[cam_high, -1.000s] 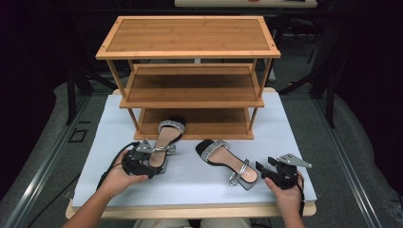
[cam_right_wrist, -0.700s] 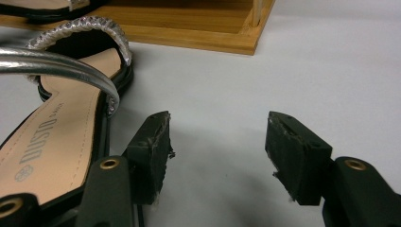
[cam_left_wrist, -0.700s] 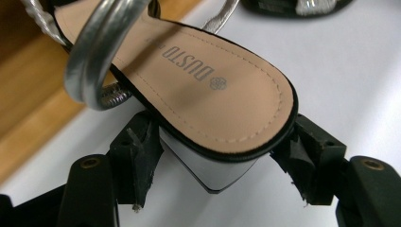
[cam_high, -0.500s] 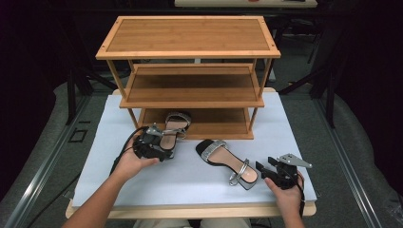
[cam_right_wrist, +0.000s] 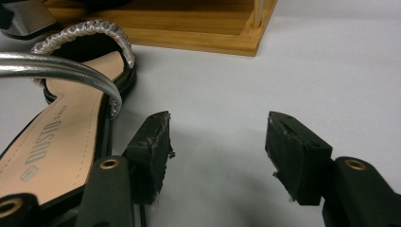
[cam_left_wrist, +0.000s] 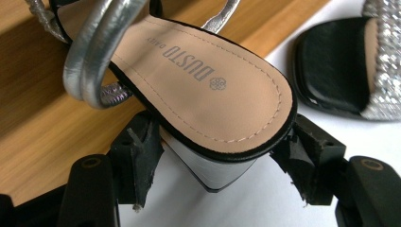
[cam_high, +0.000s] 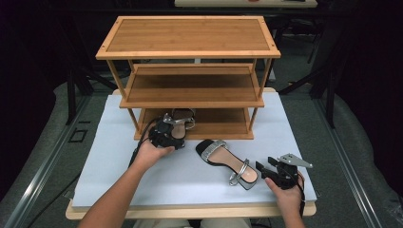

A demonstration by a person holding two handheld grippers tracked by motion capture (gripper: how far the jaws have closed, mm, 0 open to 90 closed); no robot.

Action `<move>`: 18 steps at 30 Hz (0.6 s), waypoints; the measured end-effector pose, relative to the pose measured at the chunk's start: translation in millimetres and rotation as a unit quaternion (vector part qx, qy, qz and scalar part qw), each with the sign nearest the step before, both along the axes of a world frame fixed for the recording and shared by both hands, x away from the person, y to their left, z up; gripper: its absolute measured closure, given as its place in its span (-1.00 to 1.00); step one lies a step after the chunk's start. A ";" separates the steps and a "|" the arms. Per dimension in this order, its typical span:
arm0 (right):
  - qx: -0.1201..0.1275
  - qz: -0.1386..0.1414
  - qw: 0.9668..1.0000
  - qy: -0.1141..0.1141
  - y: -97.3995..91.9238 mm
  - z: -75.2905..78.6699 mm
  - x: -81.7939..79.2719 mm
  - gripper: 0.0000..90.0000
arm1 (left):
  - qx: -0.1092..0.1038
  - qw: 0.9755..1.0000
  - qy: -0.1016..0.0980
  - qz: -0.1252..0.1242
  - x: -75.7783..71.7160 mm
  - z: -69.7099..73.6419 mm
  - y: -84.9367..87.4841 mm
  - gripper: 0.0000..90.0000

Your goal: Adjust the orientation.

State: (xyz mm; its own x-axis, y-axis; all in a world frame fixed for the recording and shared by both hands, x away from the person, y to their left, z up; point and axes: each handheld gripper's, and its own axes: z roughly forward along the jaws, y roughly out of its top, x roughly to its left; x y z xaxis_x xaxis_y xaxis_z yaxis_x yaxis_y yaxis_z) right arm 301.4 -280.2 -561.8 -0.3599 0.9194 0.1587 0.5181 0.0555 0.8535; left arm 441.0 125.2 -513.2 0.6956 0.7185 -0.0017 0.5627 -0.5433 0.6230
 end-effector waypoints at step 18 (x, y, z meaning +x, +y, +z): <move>-0.006 0.003 1.000 0.004 -0.2 0.9 -0.7 -0.09 | -0.013 1.000 0.008 0.027 6.7 -10.6 1.5 -0.24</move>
